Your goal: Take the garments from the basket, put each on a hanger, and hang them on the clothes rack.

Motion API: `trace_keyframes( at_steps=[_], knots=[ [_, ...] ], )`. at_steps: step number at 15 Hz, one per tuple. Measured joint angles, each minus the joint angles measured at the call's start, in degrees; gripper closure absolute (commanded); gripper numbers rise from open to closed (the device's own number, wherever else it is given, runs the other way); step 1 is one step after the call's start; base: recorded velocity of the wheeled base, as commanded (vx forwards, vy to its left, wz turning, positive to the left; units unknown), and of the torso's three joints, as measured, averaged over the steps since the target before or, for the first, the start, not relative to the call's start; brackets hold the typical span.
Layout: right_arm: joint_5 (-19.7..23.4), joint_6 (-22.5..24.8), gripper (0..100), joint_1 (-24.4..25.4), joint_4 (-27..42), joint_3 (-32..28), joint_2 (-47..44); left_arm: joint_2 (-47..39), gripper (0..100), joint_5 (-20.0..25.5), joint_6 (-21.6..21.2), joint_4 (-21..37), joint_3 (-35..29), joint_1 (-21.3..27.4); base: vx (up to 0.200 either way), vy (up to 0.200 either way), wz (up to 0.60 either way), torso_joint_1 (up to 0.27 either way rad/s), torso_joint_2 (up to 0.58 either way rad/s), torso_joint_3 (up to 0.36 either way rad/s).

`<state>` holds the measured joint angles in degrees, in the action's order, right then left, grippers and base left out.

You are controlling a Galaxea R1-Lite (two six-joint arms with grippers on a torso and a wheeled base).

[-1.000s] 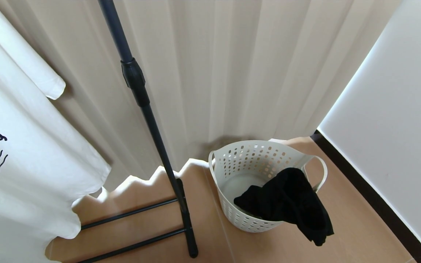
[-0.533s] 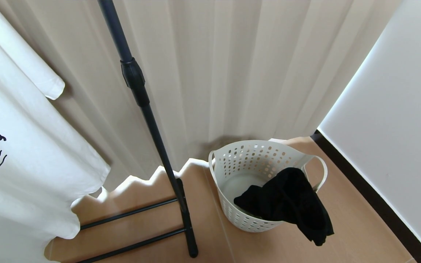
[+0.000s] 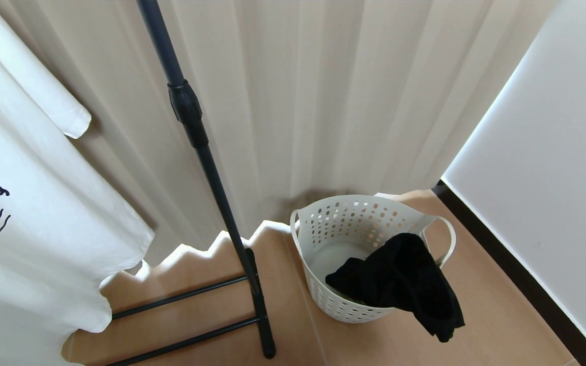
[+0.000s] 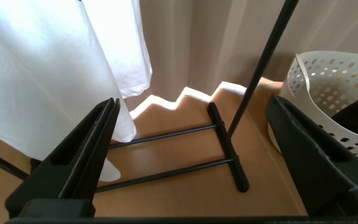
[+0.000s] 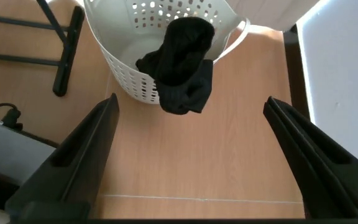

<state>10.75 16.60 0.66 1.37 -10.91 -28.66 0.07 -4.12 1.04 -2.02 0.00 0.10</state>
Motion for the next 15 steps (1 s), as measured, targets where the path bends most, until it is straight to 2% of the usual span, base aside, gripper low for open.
trace_keyframes(
  at_steps=[2, 4, 7, 10, 12, 15],
  knots=[
    [-0.39, 3.16, 0, 0.88, -6.12, -1.99, -10.2, 0.0, 0, 0.05, -0.24, -0.02, 0.0, 0.0, 0.0, 0.0, 0.0, 0.0, 0.0, 0.0],
    [-3.07, 9.42, 0, 3.5, -11.22, -4.74, -21.31, 0.0, 0, 0.05, -0.3, -0.07, 0.0, 0.01, 0.0, 0.0, 0.0, 0.0, 0.0, 0.0],
    [-11.81, 20.78, 0, 9.12, -14.63, -11.06, -37.05, 0.0, 0, 0.05, -0.3, -0.07, 0.0, -0.02, 0.0, 0.0, 0.0, 0.0, 0.0, 0.0],
    [-18.9, 29.68, 0, 12.79, -15.59, -19.9, -52.1, 0.0, 0, 0.05, -0.35, -0.07, 0.0, 0.0, 0.0, 0.0, 0.0, 0.0, 0.0, 0.0],
    [-23.53, 33.51, 0, 13.75, -15.9, -26.3, -61.16, 0.0, 0, 0.07, -0.35, -0.07, 0.0, 0.01, 0.0, 0.0, 0.0, 0.0, 0.0, 0.0],
    [-28.16, 35.97, 0, 14.32, -16.03, -35.01, -72.89, 0.0, 0, 0.07, -0.38, -0.07, 0.0, -0.02, 0.0, 0.0, 0.0, 0.0, 0.0, 0.0]
  ],
)
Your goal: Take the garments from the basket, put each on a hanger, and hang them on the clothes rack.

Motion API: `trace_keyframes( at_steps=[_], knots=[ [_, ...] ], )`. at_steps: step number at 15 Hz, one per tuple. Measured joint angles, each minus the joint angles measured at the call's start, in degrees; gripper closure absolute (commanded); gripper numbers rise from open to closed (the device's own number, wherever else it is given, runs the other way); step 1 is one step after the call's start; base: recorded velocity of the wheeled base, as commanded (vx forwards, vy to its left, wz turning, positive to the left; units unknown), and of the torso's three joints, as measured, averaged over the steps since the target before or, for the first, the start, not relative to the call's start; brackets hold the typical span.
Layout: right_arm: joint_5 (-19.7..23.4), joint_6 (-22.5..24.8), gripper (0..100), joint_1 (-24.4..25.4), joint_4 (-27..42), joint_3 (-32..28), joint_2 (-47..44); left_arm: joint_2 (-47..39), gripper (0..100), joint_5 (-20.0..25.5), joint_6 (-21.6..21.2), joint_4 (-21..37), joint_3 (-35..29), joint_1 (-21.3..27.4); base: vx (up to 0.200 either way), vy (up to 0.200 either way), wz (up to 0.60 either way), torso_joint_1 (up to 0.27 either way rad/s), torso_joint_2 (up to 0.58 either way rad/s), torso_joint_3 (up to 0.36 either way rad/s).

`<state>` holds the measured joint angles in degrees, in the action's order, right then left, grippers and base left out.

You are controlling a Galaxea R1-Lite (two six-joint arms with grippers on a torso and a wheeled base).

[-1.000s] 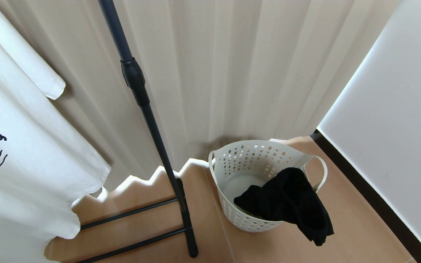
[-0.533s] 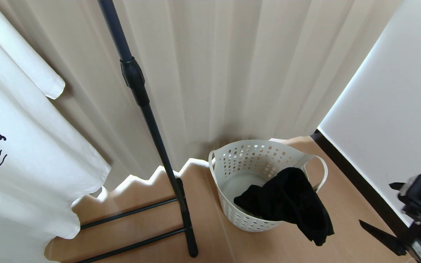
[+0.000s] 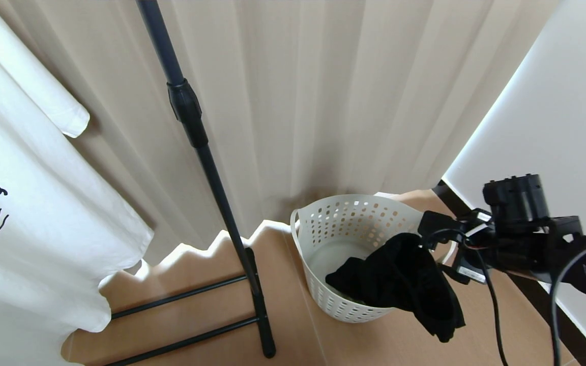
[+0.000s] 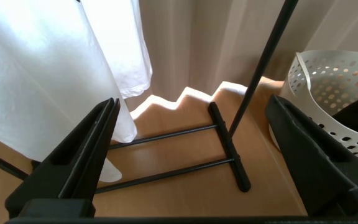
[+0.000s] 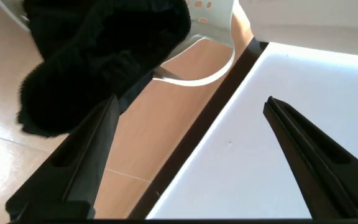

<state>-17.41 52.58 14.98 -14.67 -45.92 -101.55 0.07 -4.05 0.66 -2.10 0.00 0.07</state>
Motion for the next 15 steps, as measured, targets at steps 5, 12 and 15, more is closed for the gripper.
trace_keyframes(
  at_steps=[5, 12, 15],
  knots=[
    [-3.96, 1.32, 0, -0.29, -13.47, -9.03, -17.58, 0.0, 0, -0.05, -0.15, 0.0, 0.0, 0.02, 0.0, 0.0, 0.0, 0.0, 0.0, 0.0],
    [-6.51, 5.34, 0, -3.05, -23.71, -17.62, -32.2, 0.0, 0, -0.07, -0.09, 0.0, 0.0, 0.04, 0.0, 0.0, 0.0, 0.0, 0.0, 0.0],
    [-6.51, 5.25, 0, -3.9, -23.95, -20.42, -35.11, 0.0, 0, -0.05, -0.06, 0.0, 0.0, 0.02, 0.0, 0.0, 0.0, 0.0, 0.0, 0.0]
  ],
)
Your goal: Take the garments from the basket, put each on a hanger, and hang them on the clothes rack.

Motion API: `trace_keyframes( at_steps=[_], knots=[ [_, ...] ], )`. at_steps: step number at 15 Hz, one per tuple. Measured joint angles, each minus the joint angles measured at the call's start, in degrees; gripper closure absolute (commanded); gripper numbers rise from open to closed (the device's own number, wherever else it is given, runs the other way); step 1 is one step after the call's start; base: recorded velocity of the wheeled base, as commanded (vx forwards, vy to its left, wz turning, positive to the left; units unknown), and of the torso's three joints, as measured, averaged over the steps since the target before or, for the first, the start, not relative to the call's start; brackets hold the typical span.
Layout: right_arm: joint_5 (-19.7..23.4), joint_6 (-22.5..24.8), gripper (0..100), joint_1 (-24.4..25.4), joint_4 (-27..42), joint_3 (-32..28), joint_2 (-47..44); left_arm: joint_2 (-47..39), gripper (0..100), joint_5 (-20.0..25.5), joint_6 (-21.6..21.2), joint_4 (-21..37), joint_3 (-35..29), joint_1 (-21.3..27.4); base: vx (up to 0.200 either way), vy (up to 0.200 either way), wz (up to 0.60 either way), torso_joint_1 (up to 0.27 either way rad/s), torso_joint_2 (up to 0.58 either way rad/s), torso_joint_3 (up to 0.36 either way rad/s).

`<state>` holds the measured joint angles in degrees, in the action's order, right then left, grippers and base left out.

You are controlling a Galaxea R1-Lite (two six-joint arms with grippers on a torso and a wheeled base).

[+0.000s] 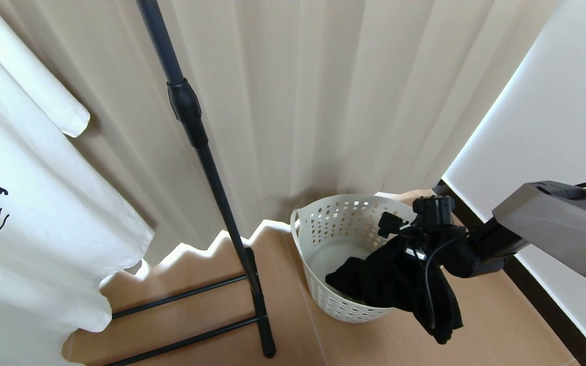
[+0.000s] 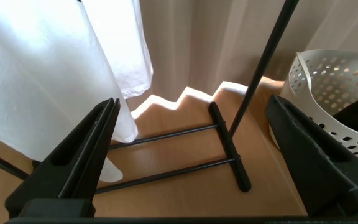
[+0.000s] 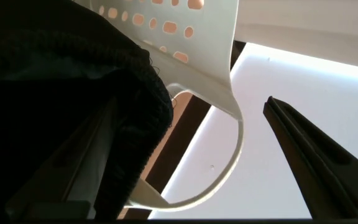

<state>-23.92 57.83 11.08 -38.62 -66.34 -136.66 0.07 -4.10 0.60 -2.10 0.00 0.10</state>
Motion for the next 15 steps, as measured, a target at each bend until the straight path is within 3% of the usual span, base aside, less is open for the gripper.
trace_keyframes(
  at_steps=[15],
  knots=[
    [0.2, -0.3, 0, -1.3, -2.33, -3.74, -5.07, 0.0, 0, -0.02, 0.0, 0.0, 0.0, -0.02, 0.0, 0.0, 0.0, 0.0, 0.0, 0.0]
  ],
)
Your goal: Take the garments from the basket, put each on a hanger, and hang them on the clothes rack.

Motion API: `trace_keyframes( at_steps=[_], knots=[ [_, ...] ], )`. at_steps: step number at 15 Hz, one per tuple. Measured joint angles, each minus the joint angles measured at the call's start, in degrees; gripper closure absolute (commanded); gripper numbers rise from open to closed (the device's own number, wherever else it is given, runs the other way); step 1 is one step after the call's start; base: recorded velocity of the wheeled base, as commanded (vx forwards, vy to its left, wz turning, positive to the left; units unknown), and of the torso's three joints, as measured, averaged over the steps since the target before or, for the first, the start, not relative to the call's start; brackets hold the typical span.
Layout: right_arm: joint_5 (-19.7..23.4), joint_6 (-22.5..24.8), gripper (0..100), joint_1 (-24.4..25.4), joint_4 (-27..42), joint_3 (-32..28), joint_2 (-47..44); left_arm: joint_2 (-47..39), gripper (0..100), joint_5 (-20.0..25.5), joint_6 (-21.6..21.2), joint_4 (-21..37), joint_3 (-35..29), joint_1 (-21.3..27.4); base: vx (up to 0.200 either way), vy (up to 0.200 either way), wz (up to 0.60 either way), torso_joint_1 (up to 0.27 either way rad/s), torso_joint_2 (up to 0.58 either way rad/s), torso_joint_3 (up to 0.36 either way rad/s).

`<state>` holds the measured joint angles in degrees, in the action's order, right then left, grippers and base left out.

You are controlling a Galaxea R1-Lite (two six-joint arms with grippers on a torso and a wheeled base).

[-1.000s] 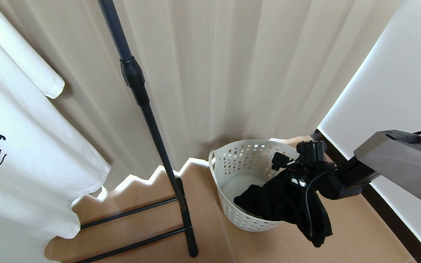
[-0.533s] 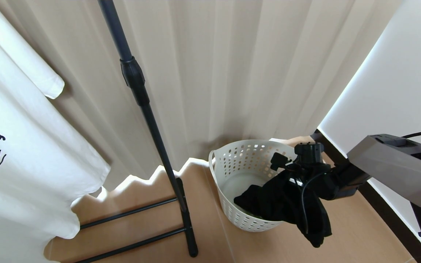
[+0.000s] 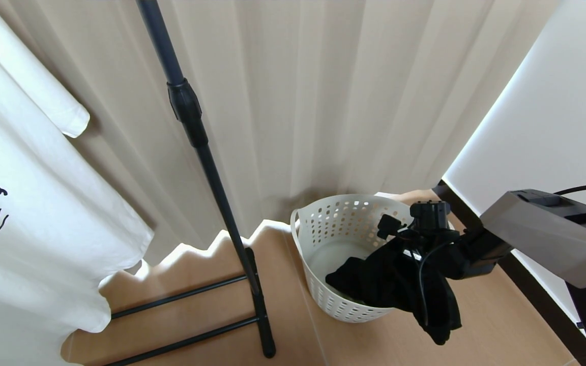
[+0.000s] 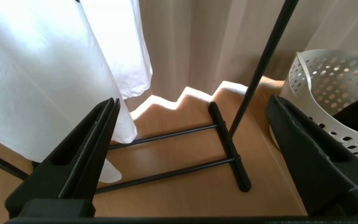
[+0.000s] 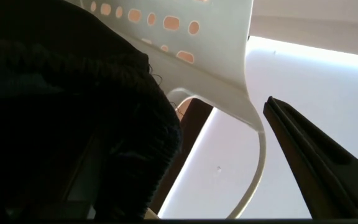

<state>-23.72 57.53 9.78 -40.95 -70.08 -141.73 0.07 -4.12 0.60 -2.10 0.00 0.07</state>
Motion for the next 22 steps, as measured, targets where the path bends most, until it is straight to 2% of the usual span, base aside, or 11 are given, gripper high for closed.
trace_keyframes(
  at_steps=[3, 4, 10, 12, 15, 17, 20, 22],
  knots=[
    [-0.02, 0.02, 0, -0.07, 0.04, -0.06, -0.26, 0.0, 0, 0.0, 0.0, 0.0, 0.0, 0.0, 0.0, 0.0, 0.0, 0.0, 0.0, 0.0],
    [-0.06, 0.06, 100, -0.05, 0.06, -0.06, -0.3, 0.0, 0, 0.0, 0.0, 0.0, 0.0, 0.04, 0.0, 0.0, 0.0, 0.0, 0.0, 0.0],
    [0.24, -0.18, 100, -0.07, 0.01, -0.5, -1.13, 0.0, 0, 0.0, 0.0, 0.0, 0.0, 0.02, 0.0, 0.0, 0.0, 0.0, 0.0, 0.0],
    [0.4, -1.28, 100, -0.28, 0.15, 1.1, -0.28, 0.0, 0, 0.0, 0.0, 0.0, 0.0, 0.02, 0.0, 0.0, 0.0, 0.0, 0.0, 0.0],
    [0.68, -6.4, 100, -0.44, 0.57, 7.41, 5.42, 0.0, 0, 0.0, 0.06, -0.01, 0.0, 0.0, 0.0, 0.0, 0.0, 0.0, 0.0, 0.0],
    [1.19, -11.57, 100, 0.13, 0.8, 12.56, 11.37, 0.0, 0, 0.02, 0.06, 0.0, 0.0, 0.02, 0.0, 0.0, 0.0, 0.0, 0.0, 0.0],
    [1.63, -20.09, 100, 3.1, 1.05, 20.27, 22.93, 0.0, 0, 0.0, 0.16, 0.0, 0.0, 0.02, 0.0, 0.0, 0.0, 0.0, 0.0, 0.0],
    [1.67, -22.39, 100, 5.66, 1.1, 24.88, 31.48, 0.0, 0, 0.05, 0.18, 0.0, 0.0, 0.02, 0.0, 0.0, 0.0, 0.0, 0.0, 0.0]
  ],
)
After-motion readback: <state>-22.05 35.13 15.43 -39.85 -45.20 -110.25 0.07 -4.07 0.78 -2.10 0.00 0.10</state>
